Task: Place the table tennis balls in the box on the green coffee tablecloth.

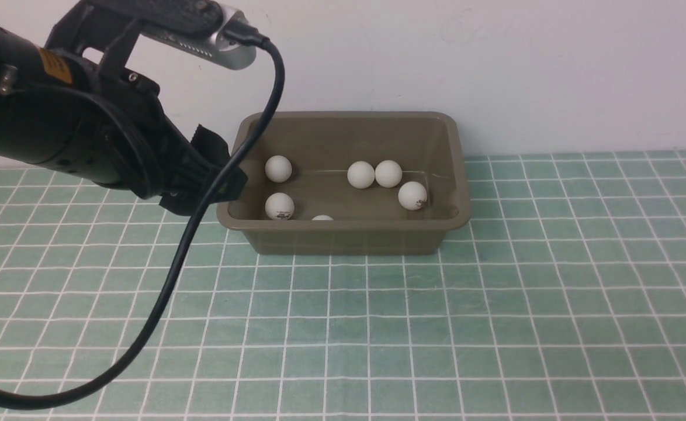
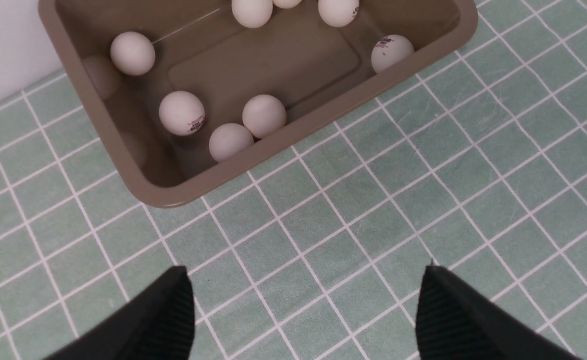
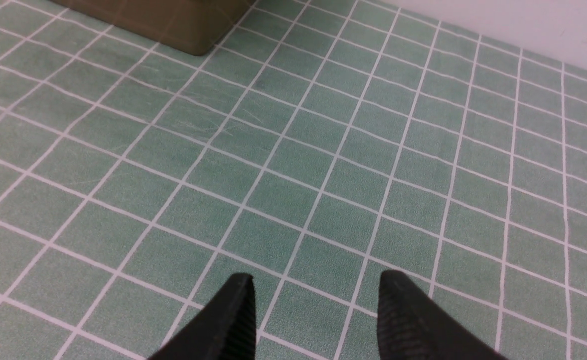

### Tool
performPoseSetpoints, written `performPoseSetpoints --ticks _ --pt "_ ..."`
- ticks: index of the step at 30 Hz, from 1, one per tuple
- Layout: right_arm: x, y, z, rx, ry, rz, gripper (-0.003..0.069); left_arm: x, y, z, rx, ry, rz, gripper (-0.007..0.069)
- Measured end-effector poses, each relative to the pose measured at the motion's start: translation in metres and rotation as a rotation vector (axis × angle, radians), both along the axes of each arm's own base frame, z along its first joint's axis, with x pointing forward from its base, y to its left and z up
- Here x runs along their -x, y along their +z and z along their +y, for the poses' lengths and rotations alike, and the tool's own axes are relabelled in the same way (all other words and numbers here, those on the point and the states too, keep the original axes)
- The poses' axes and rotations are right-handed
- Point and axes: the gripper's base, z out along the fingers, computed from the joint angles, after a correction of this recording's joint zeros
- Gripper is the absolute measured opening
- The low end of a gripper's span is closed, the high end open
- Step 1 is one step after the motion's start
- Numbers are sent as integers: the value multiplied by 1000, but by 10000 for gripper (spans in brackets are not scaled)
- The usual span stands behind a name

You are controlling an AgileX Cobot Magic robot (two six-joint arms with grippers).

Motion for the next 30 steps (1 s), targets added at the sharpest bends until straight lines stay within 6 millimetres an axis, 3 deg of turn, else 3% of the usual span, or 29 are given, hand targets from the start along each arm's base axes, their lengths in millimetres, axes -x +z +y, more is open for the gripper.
performPoseSetpoints --ticks 14,20,22,30 --pt "12 2 -6 -1 -89 -119 316 2 1 -4 49 -19 14 532" --pt "11 -24 -9 -3 -138 -127 316 2 1 -5 56 -21 17 532" --pt "9 -41 -11 22 -169 -83 316 2 1 -5 54 -24 15 532" --pt "7 -59 -13 44 -200 -31 316 2 1 -5 54 -25 15 532"
